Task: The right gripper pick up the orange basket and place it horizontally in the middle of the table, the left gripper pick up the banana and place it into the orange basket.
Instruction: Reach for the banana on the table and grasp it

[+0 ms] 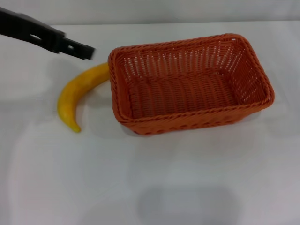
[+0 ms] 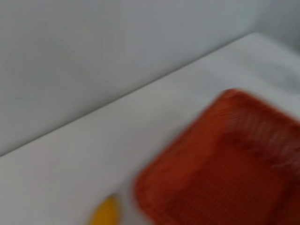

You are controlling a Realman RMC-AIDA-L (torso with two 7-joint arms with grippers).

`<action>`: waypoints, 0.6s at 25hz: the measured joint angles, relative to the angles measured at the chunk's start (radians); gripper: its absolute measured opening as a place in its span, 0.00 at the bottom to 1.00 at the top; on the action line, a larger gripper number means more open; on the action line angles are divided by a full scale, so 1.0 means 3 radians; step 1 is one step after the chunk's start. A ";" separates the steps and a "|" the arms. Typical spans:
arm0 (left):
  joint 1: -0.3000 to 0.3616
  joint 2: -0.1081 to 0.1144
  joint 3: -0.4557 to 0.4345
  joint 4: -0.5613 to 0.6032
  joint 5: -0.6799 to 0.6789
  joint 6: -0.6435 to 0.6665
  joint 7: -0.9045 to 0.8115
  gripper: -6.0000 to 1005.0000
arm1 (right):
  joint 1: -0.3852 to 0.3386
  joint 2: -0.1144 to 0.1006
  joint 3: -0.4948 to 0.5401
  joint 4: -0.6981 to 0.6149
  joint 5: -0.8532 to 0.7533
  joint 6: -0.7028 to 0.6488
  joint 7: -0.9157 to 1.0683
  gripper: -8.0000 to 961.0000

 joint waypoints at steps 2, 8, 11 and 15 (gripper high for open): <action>-0.0001 -0.0003 0.0026 0.0109 0.0206 0.0044 -0.0187 0.88 | 0.0014 -0.0003 0.0000 0.0000 0.0000 0.0080 0.0000 0.91; 0.0038 -0.0075 0.0184 0.0085 0.0934 0.0093 -0.0575 0.89 | 0.0028 -0.0009 -0.0002 0.0000 -0.0002 0.0244 -0.0001 0.91; 0.0029 -0.0165 0.0141 -0.0095 0.1311 0.0088 -0.0582 0.88 | 0.0028 -0.0012 -0.0024 0.0000 -0.0003 0.0291 -0.0001 0.91; 0.0022 -0.0168 0.0076 -0.0308 0.1428 -0.0026 -0.0566 0.87 | 0.0020 -0.0016 -0.0030 -0.0001 -0.0003 0.0303 0.0006 0.91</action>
